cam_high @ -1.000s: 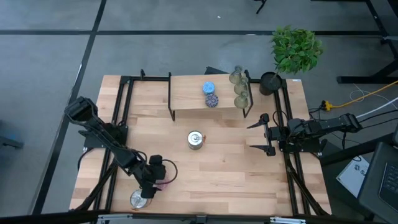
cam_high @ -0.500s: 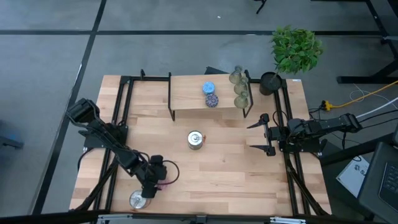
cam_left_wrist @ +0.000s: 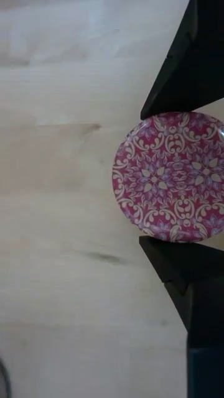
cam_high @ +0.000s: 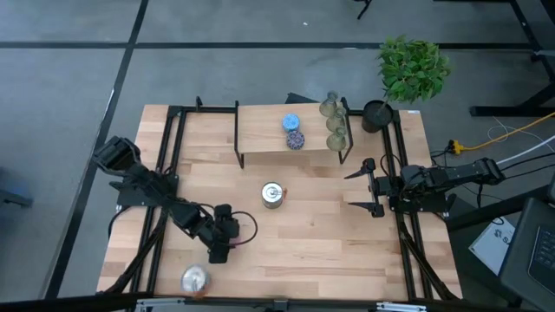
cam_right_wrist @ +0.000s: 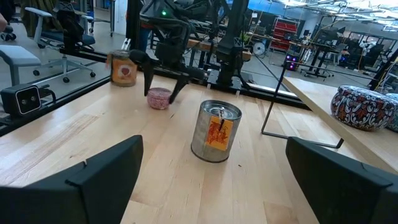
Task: Pick & Place candle stick holders
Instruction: Put the patterned pink scented candle on the shelf aligned with the patterned blue scented candle
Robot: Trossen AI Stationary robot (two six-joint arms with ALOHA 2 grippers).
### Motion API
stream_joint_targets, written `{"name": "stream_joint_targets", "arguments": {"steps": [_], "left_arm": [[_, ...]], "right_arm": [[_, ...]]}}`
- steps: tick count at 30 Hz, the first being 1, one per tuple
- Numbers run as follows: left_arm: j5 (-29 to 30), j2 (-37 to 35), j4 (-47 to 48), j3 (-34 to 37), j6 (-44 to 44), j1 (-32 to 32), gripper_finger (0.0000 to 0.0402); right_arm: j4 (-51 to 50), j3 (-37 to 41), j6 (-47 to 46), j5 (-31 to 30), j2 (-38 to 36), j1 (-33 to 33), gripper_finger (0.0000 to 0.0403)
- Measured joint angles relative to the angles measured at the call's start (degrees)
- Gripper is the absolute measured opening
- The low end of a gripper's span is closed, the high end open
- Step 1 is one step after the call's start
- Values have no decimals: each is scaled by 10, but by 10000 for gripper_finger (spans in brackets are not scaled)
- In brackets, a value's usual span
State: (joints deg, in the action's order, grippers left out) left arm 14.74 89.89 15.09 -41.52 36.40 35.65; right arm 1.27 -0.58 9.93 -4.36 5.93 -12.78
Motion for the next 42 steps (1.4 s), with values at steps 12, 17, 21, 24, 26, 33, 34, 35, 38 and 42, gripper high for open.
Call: {"name": "stream_joint_targets", "arguments": {"steps": [12, 17, 21, 24, 26, 33, 34, 35, 38, 42], "left_arm": [[11, 0, 0, 0, -44, -63, 286], [-3, 0, -1, 1, -65, -86, 288], [-15, 0, -2, 1, -77, -101, 289], [-15, 0, -2, 1, -88, -108, 290], [-18, 0, -3, 1, -92, -114, 291], [-26, 0, -4, 1, -91, -134, 292], [-25, 0, -6, 1, -89, -136, 292], [-25, 0, -8, 1, -89, -139, 292], [-23, 0, -22, 2, -88, -144, 292], [-12, 2, -47, 2, -91, -148, 292]], "right_arm": [[0, 0, 0, 0, 0, 0, 398], [0, 0, 0, 0, 0, 0, 398], [0, 0, 0, 0, 0, 0, 398], [0, 0, 0, 0, 0, 0, 398], [0, 0, 0, 0, 0, 0, 398], [0, 0, 0, 0, 0, 0, 398], [0, 0, 0, 0, 0, 0, 398], [0, 0, 0, 0, 0, 0, 398], [0, 0, 0, 0, 0, 0, 398], [0, 0, 0, 0, 0, 0, 398]]}}
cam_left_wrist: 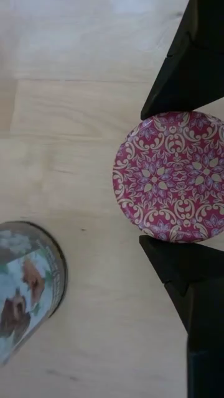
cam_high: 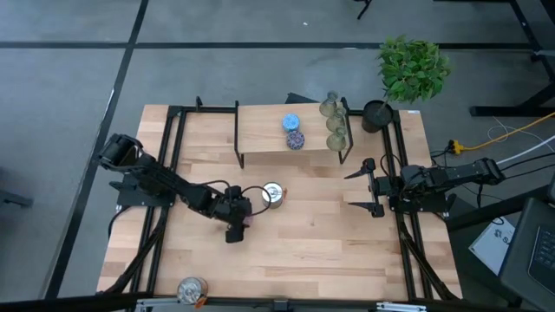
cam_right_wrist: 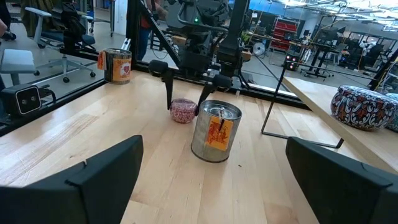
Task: Pick & Place candle stick holders
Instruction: Put the patterned pink scented candle on the shelf aligned with the patterned blue scented candle
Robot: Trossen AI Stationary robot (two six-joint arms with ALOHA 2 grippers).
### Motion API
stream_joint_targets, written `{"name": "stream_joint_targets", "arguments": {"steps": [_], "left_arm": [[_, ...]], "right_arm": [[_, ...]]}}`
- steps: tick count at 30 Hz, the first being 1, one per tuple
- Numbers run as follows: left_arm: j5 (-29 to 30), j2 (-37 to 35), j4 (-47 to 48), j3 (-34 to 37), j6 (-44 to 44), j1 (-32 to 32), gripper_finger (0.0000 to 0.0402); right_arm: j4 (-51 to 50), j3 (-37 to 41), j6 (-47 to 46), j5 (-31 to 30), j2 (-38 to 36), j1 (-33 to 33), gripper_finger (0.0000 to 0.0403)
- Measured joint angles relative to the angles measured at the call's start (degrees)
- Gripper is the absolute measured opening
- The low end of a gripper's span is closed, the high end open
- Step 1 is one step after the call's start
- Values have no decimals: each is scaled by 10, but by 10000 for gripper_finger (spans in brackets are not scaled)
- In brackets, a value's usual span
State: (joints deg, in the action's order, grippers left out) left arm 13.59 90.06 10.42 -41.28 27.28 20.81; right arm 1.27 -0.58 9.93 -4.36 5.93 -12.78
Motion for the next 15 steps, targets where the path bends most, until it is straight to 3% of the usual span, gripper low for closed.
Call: {"name": "stream_joint_targets", "arguments": {"steps": [6, 15], "left_arm": [[7, -11, -18, 1, 1, -19, 291], [2, -57, 3, -72, -52, -48, 288]], "right_arm": [[0, 0, 0, 0, 0, 0, 398], [0, 0, 0, 0, 0, 0, 398]]}}
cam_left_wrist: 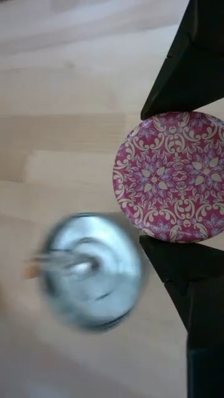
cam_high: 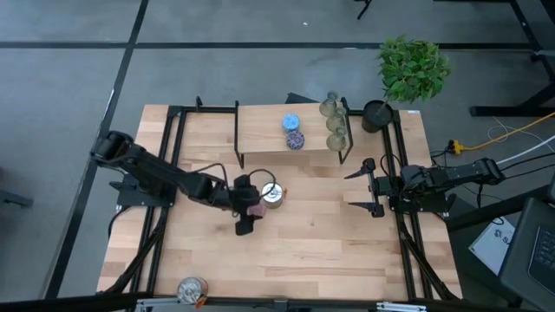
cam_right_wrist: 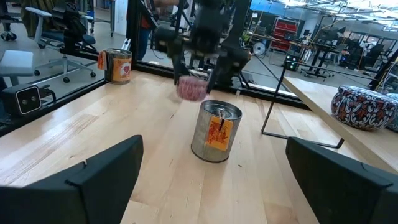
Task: Pick & Place candle stick holders
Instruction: Put the patterned pink scented candle on the shelf aligned with the patterned blue scented candle
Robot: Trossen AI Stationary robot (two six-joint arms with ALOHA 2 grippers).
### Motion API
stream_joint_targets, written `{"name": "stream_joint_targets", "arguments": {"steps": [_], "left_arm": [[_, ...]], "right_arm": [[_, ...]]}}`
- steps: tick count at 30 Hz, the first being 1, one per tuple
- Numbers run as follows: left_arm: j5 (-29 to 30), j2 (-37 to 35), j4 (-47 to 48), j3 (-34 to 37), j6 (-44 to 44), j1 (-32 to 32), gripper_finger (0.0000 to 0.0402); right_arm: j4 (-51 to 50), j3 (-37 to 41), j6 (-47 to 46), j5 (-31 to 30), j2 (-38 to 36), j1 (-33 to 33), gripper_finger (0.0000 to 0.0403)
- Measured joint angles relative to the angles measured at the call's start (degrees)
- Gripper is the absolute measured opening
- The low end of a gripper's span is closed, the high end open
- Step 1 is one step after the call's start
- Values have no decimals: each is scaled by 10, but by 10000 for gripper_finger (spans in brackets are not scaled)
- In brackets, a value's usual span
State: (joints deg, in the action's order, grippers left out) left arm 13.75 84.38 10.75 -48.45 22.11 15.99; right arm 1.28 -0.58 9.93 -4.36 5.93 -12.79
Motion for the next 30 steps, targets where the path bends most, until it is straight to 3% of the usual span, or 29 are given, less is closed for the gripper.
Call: {"name": "stream_joint_targets", "arguments": {"steps": [16, 22, 30], "left_arm": [[-15, -17, 4, -113, -95, -27, 287], [-14, -17, 63, -181, -138, -34, 287], [-11, -17, 121, -248, -173, -108, 287]], "right_arm": [[0, 0, 0, 0, 0, 0, 398], [0, 0, 0, 0, 0, 0, 398], [0, 0, 0, 0, 0, 0, 398]]}}
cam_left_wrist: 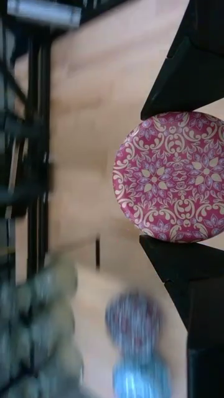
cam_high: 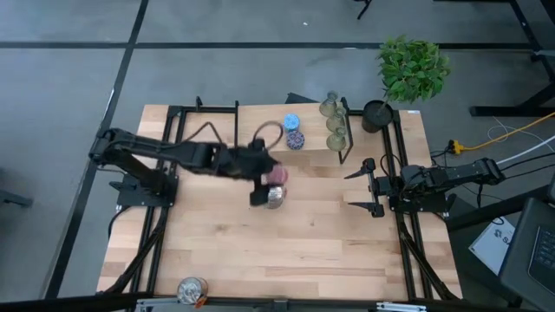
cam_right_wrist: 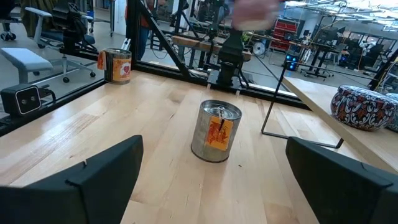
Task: Pick & Place candle stick holders
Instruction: Put the patterned pink scented candle on the shelf aligned with the patterned blue scented candle
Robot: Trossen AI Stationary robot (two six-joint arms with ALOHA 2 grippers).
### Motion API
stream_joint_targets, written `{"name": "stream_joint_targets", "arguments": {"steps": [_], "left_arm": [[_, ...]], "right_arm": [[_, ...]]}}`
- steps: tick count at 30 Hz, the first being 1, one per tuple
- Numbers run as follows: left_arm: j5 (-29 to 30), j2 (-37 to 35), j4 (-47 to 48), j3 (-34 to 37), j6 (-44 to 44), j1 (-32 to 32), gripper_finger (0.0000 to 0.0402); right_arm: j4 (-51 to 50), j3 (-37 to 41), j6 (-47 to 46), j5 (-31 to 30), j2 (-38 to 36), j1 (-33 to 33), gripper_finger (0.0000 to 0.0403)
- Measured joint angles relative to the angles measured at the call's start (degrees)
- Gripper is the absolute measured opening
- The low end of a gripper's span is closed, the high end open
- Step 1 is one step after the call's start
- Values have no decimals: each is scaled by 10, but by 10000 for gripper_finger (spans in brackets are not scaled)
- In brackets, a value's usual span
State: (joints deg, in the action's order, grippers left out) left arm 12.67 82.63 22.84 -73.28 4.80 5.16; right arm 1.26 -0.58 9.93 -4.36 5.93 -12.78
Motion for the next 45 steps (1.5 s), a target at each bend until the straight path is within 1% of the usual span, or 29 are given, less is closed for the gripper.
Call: {"name": "stream_joint_targets", "arguments": {"steps": [4, 10, 14, 18, 20, 24, 27, 29, 32, 35, 39, 45], "left_arm": [[14, 0, 6, -19, -17, -70, 286], [14, 11, -15, -21, -25, -187, 286], [22, 40, -62, -21, -31, -251, 286], [60, 89, -58, -59, -37, -303, 286], [63, 117, -57, -79, -37, -322, 286], [39, 176, -39, -140, -46, -349, 287], [-15, 221, 5, -206, -39, -368, 287], [-37, 252, 45, -253, -36, -380, 287], [-43, 296, 112, -321, -36, -392, 288], [-56, 330, 154, -375, -34, -403, 289], [-100, 360, 188, -411, -14, -410, 289], [-99, 372, 205, -415, 4, -410, 289]], "right_arm": [[0, 0, 0, 0, 0, 0, 398], [0, 0, 0, 0, 0, 0, 398], [0, 0, 0, 0, 0, 0, 398], [0, 0, 0, 0, 0, 0, 398], [0, 0, 0, 0, 0, 0, 398], [0, 0, 0, 0, 0, 0, 398], [0, 0, 0, 0, 0, 0, 398], [0, 0, 0, 0, 0, 0, 398], [0, 0, 0, 0, 0, 0, 398], [0, 0, 0, 0, 0, 0, 398], [0, 0, 0, 0, 0, 0, 398], [0, 0, 0, 0, 0, 0, 398]]}}
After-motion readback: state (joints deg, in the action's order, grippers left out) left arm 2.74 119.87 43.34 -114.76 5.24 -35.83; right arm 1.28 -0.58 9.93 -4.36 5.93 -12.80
